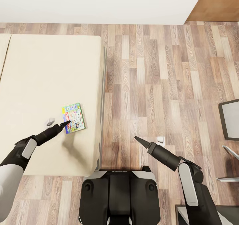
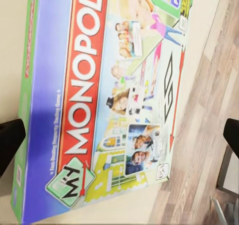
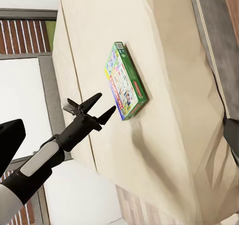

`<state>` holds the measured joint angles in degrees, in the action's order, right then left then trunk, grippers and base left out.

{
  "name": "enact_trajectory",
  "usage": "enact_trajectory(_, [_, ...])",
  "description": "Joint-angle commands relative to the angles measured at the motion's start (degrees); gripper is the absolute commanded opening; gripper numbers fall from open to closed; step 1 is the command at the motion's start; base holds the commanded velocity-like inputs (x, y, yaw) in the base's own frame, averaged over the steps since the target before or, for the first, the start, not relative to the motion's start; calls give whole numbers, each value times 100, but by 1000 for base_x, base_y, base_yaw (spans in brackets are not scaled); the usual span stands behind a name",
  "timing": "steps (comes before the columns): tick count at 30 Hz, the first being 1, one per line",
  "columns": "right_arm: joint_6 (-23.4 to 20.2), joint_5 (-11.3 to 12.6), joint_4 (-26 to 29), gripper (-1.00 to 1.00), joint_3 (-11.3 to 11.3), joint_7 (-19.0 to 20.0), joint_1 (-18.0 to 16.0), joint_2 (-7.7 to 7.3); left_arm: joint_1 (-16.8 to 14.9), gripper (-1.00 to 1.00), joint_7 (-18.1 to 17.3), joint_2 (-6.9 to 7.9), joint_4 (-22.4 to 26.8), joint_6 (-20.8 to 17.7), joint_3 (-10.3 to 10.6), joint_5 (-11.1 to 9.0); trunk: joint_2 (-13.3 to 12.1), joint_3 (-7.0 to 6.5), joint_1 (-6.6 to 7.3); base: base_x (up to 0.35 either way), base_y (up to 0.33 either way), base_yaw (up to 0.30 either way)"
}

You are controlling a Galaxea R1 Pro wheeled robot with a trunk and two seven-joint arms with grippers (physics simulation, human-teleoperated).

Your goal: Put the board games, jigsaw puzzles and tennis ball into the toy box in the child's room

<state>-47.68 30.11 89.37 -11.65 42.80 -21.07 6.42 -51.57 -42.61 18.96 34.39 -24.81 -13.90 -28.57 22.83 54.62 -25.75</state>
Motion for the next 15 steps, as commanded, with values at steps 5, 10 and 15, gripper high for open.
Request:
enact_trajectory(5, [-31, -4, 1, 100, -13, 24, -3, 6, -2, 100, -17, -11, -2, -95, -8, -34, 9, 5, -3, 0, 0, 0])
enact_trajectory(10, [-31, -5, 1, 100, -10, 27, -3, 8, -2, 100, -24, -32, -2, -104, 11, -34, 9, 5, -3, 0, 0, 0])
enact_trajectory(15, [-31, -3, 1, 100, -12, 34, 10, 9, -2, 100, -39, -32, -2, -87, 244, -37, 9, 5, -3, 0, 0, 0])
